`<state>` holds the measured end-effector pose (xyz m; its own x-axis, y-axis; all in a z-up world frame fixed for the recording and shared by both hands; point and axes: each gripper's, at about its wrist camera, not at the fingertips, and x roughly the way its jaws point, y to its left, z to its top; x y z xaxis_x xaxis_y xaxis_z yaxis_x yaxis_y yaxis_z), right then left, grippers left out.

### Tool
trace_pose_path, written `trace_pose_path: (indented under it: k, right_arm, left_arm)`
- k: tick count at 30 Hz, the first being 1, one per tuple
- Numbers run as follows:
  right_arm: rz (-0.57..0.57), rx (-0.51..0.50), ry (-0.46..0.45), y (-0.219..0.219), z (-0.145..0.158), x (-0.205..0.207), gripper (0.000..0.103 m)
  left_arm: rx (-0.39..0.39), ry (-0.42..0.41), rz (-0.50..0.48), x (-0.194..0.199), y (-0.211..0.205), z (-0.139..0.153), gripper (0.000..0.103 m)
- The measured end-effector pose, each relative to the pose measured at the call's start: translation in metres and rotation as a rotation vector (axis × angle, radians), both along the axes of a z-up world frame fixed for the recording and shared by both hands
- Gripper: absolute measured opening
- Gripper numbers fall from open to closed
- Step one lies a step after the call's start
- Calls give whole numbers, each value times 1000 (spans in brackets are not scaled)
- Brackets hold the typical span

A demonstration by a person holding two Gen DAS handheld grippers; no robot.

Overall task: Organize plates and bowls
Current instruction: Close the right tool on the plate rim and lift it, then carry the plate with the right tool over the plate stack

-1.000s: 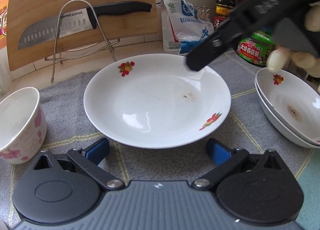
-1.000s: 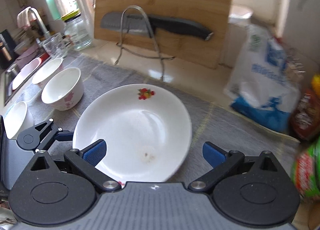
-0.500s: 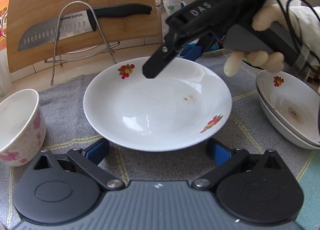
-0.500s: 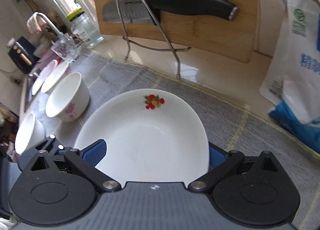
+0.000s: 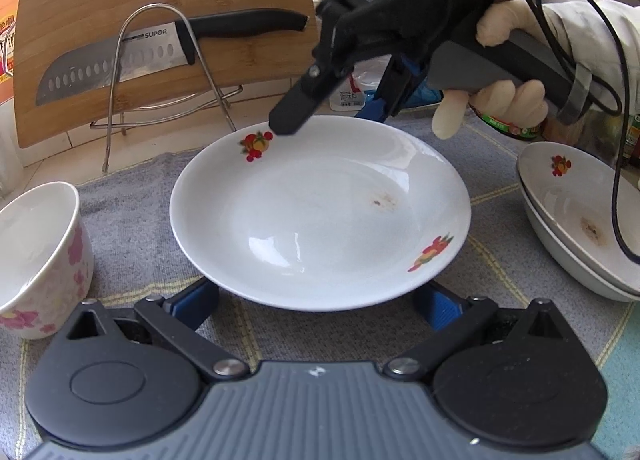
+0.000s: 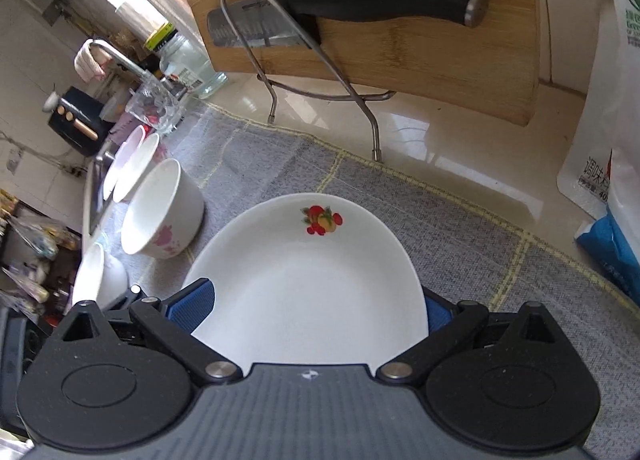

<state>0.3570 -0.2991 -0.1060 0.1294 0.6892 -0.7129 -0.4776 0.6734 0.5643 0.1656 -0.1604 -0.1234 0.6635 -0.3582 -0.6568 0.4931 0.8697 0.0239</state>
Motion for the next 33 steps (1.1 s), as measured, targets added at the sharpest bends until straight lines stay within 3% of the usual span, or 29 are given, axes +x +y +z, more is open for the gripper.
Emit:
trace_pose_path:
  k: [33]
  right_arm:
    - [-8,23,26,-8,10,-7,103]
  left_arm:
    - [18,-9,-34,-1,1,11,101]
